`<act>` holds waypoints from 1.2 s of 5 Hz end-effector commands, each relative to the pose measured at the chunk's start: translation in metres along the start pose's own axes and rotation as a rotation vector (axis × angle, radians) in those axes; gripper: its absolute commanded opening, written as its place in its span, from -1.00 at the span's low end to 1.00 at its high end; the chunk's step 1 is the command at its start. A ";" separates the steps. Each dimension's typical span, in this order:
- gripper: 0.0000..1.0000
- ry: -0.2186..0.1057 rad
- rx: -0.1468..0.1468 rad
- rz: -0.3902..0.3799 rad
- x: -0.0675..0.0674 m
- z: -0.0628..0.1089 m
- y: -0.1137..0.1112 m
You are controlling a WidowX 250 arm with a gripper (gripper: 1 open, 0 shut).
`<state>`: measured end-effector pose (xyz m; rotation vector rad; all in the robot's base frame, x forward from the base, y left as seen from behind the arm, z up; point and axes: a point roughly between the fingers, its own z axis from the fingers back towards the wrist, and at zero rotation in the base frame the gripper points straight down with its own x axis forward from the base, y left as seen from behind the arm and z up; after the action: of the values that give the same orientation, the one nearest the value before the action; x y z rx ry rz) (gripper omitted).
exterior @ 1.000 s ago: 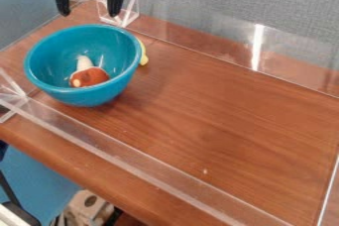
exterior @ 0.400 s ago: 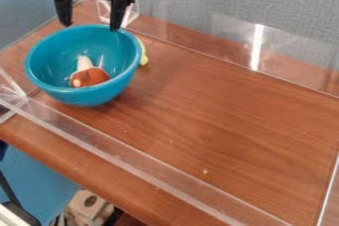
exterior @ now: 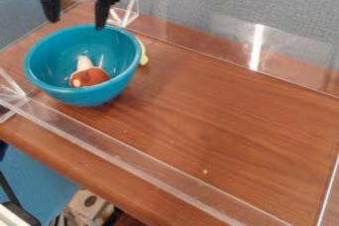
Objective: Put the mushroom in the blue bowl
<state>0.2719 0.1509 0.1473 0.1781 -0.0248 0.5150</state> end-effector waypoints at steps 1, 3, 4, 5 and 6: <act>-1.00 -0.109 -0.020 -0.039 -0.001 0.046 -0.002; -1.00 -0.097 -0.009 -0.129 -0.007 0.019 -0.013; 1.00 -0.093 -0.009 -0.150 -0.002 0.009 -0.009; 1.00 -0.093 -0.040 -0.175 0.000 0.009 -0.013; 1.00 -0.096 -0.069 -0.207 0.002 0.009 -0.018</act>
<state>0.2809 0.1305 0.1393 0.1231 -0.0676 0.3008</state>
